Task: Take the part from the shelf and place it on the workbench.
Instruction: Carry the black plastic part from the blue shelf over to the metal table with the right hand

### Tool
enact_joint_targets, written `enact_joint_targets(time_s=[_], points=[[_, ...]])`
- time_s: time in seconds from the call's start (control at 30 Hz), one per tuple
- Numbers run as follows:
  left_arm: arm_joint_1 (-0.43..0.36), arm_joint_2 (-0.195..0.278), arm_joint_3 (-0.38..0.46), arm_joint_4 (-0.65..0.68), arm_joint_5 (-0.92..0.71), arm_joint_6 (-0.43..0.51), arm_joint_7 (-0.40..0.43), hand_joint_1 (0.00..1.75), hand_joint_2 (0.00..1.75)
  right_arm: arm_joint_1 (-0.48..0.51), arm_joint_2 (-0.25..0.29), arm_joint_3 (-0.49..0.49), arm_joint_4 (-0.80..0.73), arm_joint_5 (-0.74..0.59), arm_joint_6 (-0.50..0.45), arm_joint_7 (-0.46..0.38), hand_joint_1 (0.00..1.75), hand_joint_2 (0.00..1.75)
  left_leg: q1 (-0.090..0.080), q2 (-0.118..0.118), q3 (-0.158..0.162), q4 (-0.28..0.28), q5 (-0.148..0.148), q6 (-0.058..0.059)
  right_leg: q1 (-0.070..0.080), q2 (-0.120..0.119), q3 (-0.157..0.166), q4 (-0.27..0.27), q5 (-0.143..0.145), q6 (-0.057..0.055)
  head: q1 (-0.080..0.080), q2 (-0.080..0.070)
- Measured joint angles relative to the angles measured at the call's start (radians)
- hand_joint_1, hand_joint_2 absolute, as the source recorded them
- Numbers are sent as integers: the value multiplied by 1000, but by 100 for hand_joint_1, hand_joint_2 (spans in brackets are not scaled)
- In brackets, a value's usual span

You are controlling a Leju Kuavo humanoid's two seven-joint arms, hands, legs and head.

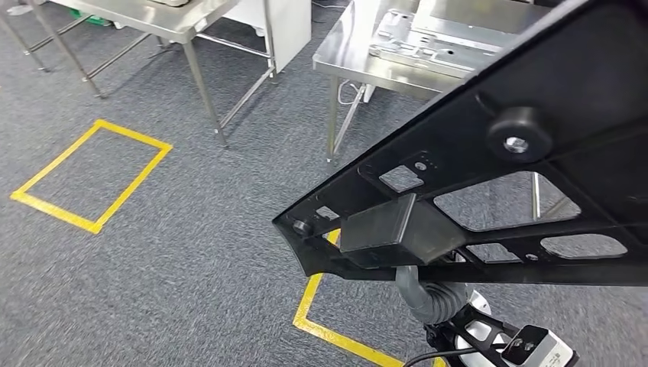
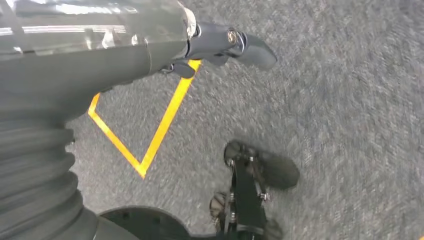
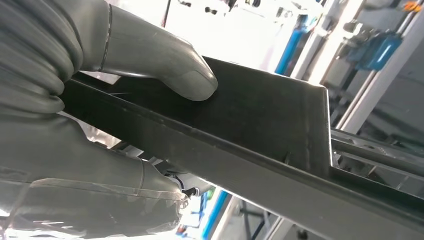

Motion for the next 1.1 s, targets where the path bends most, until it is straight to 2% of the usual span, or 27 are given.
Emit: enact_joint_targets(time_s=[0.07, 0.1, 0.13, 0.2, 0.23, 0.3, 0.37, 0.4, 0.43, 0.47, 0.5, 0.53, 0.6, 0.67, 0.73, 0.77, 0.8, 0.87, 0.9, 0.93, 0.97, 1.0, 1.07, 1.1], points=[[-3, -1, 0, 0, -3, -9, -1, 0, 175, -1, 0, 0, 1, 0, 0, 0, 175, 175, -2, 20, 3, 5, -7, -8, 5, -38, 80, -143, 56, -6, 0, 0], [-4, -1, 0, 0, -4, -13, -1, 0, 175, -2, 0, 0, 1, 0, 0, 0, 175, 175, -4, 28, 5, 8, -11, -13, 8, -52, 106, -191, 71, -12, -1, 0], [-5, -1, -1, 0, -5, -16, -1, 0, 175, -2, 0, 0, 1, 0, 0, 0, 175, 175, -6, 36, 7, 10, -14, -18, 12, -61, 117, -214, 74, -17, -1, 0], [-7, -1, -1, 0, -8, -19, -1, 0, 175, -2, 0, 0, 0, 0, -2, 0, 175, 175, -7, 53, 13, 9, -17, -29, 15, -44, 115, -218, 74, -27, -1, 0], [-9, -1, -1, 0, -8, -19, -1, 0, 175, -2, 0, 0, 0, 0, -3, 0, 175, 175, -6, 52, 15, 11, -22, -35, 13, -34, 116, -222, 76, -32, -2, 0], [-10, -1, -1, 0, -11, -22, -1, 0, 175, -3, 0, 1, 0, 0, -6, 0, 175, 175, -1, 18, -1, 58, -57, -45, 7, -15, 120, -231, 82, -45, -3, 0], [-7, -2, -2, 0, -14, -25, 0, 0, 175, -4, 0, 1, 0, 0, -8, 0, 175, 175, 2, -28, -58, 183, -123, -51, 5, 5, 120, -233, 86, -51, -7, 0], [-5, -3, -2, 0, -15, -26, 0, 0, 175, -3, 0, 1, 1, 0, -9, 0, 175, 175, 3, -37, -91, 251, -150, -53, 6, 18, 119, -232, 86, -52, -8, 0], [-3, -3, -2, 0, -15, -26, 0, 0, 175, -2, 0, 1, 1, 0, -10, 0, 175, 175, 3, -41, -114, 294, -159, -54, 6, 31, 119, -231, 86, -53, -8, 0], [-1, -3, -2, 0, -16, -27, 0, 0, 175, -1, 0, 1, 1, 0, -11, 0, 175, 175, 3, -42, -120, 301, -147, -53, 6, 44, 119, -230, 86, -53, -8, 0], [-1, -3, -2, 0, -17, -31, 0, 0, 175, -1, 0, 2, 1, -1, -11, 0, 175, 175, 3, -46, -108, 266, -116, -50, 6, 58, 119, -228, 85, -52, -9, 0], [-1, -3, -2, 0, -20, -36, -2, 0, 175, 0, -1, 2, 1, -2, -10, 0, 175, 175, 3, -56, -80, 201, -75, -47, 6, 70, 120, -225, 85, -51, -9, 0], [0, -2, -4, 0, -25, -48, -5, 0, 175, 0, -1, 2, 1, -4, -9, 0, 175, 175, 4, -96, -26, 72, -21, -37, 8, 94, 117, -220, 84, -44, -9, 0], [-1, -1, -7, 0, -27, -57, -7, 0, 175, 0, -1, 2, 1, -8, -8, 0, 175, 175, 3, -116, -7, 25, -14, -27, 6, 114, 109, -218, 87, -31, -9, 0], [-4, -3, -9, 0, -27, -67, -9, 0, 175, 2, -2, 2, 1, -17, -6, 0, 175, 175, 4, -98, -6, 18, -8, -16, 4, 128, 103, -220, 91, -18, -10, 0], [-5, -4, -10, 0, -27, -72, -9, 0, 175, 2, -3, 1, 3, -23, -5, 0, 175, 175, 6, -89, -4, 13, -4, -9, 5, 114, 98, -212, 84, -13, -8, 0], [-5, -5, -10, 0, -27, -77, -9, 0, 175, 0, -4, 1, 6, -29, -5, 0, 175, 175, 8, -79, -3, 8, 0, -2, 6, 91, 85, -186, 67, -8, -4, 0], [-3, -5, -10, 0, -27, -84, -9, 0, 175, -3, -7, 1, 21, -36, -5, 0, 175, 175, 7, -61, -4, 3, 3, 5, 6, 34, 33, -74, 3, 0, 3, 0], [-1, -5, -10, 0, -27, -87, -9, 0, 175, -4, -7, 1, 35, -36, -4, 0, 175, 175, 6, -52, -5, 4, 3, 6, 4, 21, 2, -5, -27, 4, 4, 0], [0, -5, -10, 0, -27, -91, -8, 0, 175, -4, -8, 0, 51, -33, -3, 0, 175, 175, 6, -45, -6, 5, 3, 6, 1, 14, -21, 46, -43, 8, 4, 0], [0, -5, -10, 0, -27, -94, -8, 0, 175, -4, -8, 0, 66, -31, -2, 0, 175, 175, 5, -39, -7, 6, 2, 5, -1, 11, -26, 62, -41, 10, 4, 0], [0, -5, -10, 0, -27, -96, -8, 0, 175, -4, -8, -1, 79, -27, -4, 0, 175, 175, 5, -35, -8, 7, 2, 5, -3, 9, -11, 37, -21, 11, 4, 0], [-2, -6, -10, 0, -28, -101, -8, 0, 175, -4, -8, -3, 94, -14, -11, 0, 175, 175, 5, -32, -8, 12, -1, 0, -5, 1, 65, -100, 39, 8, 4, 0], [-3, -7, -10, 0, -27, -102, -8, 0, 175, -3, -8, -4, 98, -4, -15, 0, 175, 175, 3, -32, -8, 16, -4, -5, -3, -3, 97, -162, 59, 3, 4, 0]])
